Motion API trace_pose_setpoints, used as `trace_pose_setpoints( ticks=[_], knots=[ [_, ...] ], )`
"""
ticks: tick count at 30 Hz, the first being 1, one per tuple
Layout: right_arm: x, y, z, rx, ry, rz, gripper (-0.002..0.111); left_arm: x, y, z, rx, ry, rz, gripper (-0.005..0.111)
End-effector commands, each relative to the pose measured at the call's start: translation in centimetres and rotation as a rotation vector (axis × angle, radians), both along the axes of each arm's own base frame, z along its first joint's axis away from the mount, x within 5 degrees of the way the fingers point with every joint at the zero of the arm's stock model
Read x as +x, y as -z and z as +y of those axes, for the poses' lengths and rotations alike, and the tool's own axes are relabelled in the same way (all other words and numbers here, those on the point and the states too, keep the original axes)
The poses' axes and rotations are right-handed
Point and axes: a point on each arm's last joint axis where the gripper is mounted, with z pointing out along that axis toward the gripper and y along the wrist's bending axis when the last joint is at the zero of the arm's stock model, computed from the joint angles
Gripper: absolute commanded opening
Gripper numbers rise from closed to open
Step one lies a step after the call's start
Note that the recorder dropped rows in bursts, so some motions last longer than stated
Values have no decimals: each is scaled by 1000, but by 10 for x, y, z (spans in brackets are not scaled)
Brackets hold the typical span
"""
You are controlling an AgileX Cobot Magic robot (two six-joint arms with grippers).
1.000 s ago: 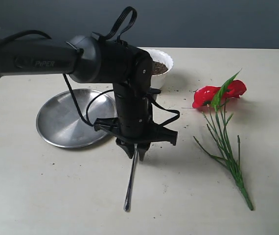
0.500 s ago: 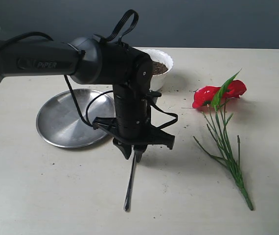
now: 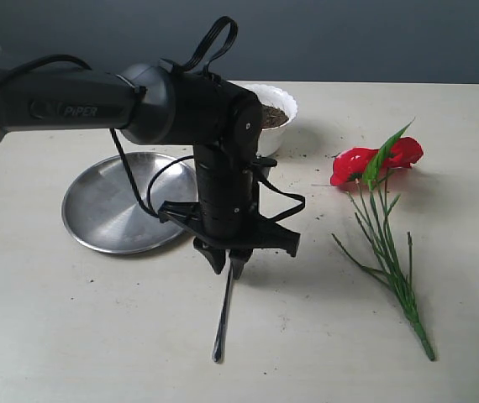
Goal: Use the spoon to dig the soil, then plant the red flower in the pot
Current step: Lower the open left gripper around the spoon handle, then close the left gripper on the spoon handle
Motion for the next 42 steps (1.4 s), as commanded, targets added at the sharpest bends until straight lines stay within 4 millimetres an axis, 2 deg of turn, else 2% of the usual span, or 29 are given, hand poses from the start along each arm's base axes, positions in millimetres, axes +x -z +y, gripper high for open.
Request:
trace_pose_setpoints(
  ticks=[1, 14, 25, 42],
  knots=[
    [0, 0, 0, 0, 5, -6, -1, -4, 3, -1, 7, 8, 17, 26],
    [0, 0, 0, 0, 5, -6, -1, -6, 3, -7, -27, -4, 15, 26],
    [0, 0, 0, 0, 5, -6, -1, -13, 3, -12, 77, -61, -31, 26],
    [0, 0, 0, 0, 5, -6, -1, -13, 3, -13, 70, -137, -28, 26]
  ],
)
